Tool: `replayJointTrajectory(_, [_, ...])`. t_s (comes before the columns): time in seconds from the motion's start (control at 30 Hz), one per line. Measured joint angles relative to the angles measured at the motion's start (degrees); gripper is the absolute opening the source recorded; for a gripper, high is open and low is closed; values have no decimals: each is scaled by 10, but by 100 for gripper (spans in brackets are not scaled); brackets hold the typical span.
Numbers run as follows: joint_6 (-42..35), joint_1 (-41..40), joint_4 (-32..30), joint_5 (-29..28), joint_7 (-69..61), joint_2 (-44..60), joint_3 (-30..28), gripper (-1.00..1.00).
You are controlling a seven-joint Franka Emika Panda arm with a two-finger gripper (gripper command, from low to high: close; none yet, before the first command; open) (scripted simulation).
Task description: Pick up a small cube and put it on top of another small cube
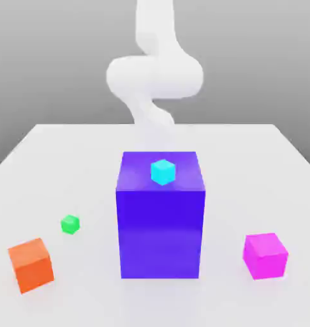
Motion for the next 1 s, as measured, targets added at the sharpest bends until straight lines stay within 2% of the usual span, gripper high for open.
replayJointTrajectory(0.27, [86, 40, -71, 28, 67, 167, 76, 0])
replayJointTrajectory(0.47, [150, 68, -123, 20, 137, 291, 138, 0])
replayJointTrajectory(0.67, [214, 117, -176, -33, 240, 420, 176, 0])
replayJointTrajectory(0.77, [255, 140, -182, -83, 290, 485, 158, 0])
replayJointTrajectory(0.87, [304, 172, -173, -136, 331, 549, 115, 0])
replayJointTrajectory(0.9, [321, 185, -170, -151, 343, 569, 99, -100])
replayJointTrajectory(1.0, [322, 185, -170, -152, 344, 569, 99, -100])
